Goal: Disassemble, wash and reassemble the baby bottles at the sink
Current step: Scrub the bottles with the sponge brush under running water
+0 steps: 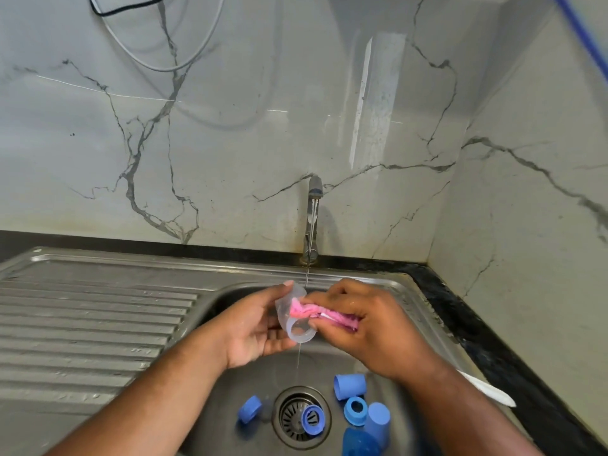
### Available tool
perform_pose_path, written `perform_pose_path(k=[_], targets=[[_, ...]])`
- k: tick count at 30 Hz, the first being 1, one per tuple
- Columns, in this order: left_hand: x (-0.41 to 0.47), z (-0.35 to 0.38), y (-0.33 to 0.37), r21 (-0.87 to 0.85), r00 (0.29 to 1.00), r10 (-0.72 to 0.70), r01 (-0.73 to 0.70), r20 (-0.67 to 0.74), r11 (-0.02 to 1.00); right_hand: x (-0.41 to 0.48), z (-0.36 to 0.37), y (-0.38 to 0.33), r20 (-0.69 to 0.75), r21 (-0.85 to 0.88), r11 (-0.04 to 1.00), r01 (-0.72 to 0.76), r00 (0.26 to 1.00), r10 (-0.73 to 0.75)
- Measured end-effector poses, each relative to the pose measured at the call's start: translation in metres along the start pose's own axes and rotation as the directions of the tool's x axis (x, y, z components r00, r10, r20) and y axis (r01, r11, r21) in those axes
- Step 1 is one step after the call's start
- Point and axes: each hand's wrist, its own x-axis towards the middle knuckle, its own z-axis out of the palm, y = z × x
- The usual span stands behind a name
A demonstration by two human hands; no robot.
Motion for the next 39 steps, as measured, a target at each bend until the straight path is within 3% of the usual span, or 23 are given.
perform_pose_path(k=[5,7,10,13,17,23,26,30,32,35,39], targets=[[0.004,0.001,-0.012,0.197,0.998,0.017,-0.004,-0.063,0.98,-0.004,0.003,-0.015,0.143,-0.155,0.984,0.09,0.987,-0.068],[0.003,0.002,-0.013,0.213,0.997,0.018,-0.001,-0.077,0.977,-0.004,0.006,-0.016,0.107,-0.158,0.985,0.07,0.993,-0.054],[0.002,0.002,-0.006,0.085,0.999,-0.023,0.027,-0.049,0.996,-0.002,0.006,-0.007,-0.009,-0.061,0.997,-0.04,0.999,0.039],[0.001,0.0,0.002,-0.109,0.996,-0.019,0.028,0.087,0.994,-0.001,0.005,0.001,-0.084,0.072,0.99,-0.12,0.988,0.126],[-0.002,0.003,0.004,-0.164,0.993,0.045,-0.026,0.113,0.986,0.0,-0.002,0.003,-0.143,0.107,0.986,-0.131,0.979,0.146],[0.0,0.005,-0.007,0.112,0.997,0.042,-0.035,-0.062,0.993,-0.003,0.003,-0.01,0.036,-0.223,0.972,0.071,0.997,-0.065],[-0.003,0.006,-0.007,0.165,1.0,0.022,-0.019,-0.015,0.986,-0.001,0.004,-0.008,-0.047,-0.102,0.994,-0.035,0.998,0.03],[-0.004,0.009,0.001,-0.241,0.977,0.127,-0.085,0.168,0.967,-0.001,0.002,-0.001,-0.178,0.038,0.992,-0.122,0.976,0.126],[-0.005,0.01,0.003,-0.341,0.961,0.199,-0.126,0.189,0.932,-0.001,0.003,0.0,-0.19,0.052,0.987,-0.151,0.969,0.158],[-0.004,0.011,0.003,-0.277,0.965,0.22,-0.174,0.146,0.945,-0.001,0.0,0.001,-0.218,0.01,0.984,-0.179,0.96,0.177],[-0.004,0.014,-0.004,0.016,0.981,0.195,-0.195,0.017,0.981,-0.002,-0.002,-0.006,-0.134,-0.23,0.973,-0.008,0.991,-0.024]])
